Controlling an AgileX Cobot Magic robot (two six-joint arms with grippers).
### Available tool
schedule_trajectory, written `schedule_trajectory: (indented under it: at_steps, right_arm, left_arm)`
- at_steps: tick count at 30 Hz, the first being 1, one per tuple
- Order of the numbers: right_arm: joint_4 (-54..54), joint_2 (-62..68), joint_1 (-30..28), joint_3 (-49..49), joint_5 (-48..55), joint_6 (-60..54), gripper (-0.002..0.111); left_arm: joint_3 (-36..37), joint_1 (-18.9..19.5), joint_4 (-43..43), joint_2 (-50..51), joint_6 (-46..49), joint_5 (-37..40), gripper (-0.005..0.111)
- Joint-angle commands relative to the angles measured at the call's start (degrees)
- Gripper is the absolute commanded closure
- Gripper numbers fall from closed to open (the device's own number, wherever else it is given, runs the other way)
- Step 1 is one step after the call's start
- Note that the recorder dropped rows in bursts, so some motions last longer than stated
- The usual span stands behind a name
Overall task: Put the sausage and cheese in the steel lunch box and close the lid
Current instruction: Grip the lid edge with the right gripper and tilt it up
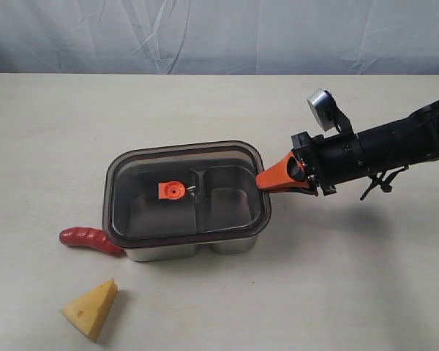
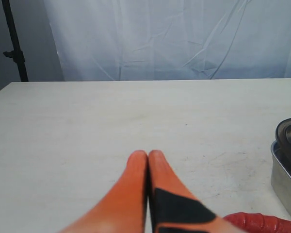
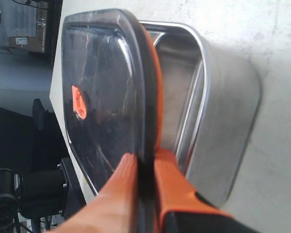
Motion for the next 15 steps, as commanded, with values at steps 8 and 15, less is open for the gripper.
schedule_trajectory:
  at_steps: [8,15]
  right_arm:
    - [0.41,-2.48,0.03,0.22,0.99,-0.90,0.109]
    - [6.02,-2.73,0.03,0.22,2.94,-2.03,0.109]
  left_arm:
    - [0.21,-0.17,0.00,-0.29,-0.01,-0.86,0.107]
    - [0.21,-0.17,0.00,-0.29,-0.01,-0.86,0.107]
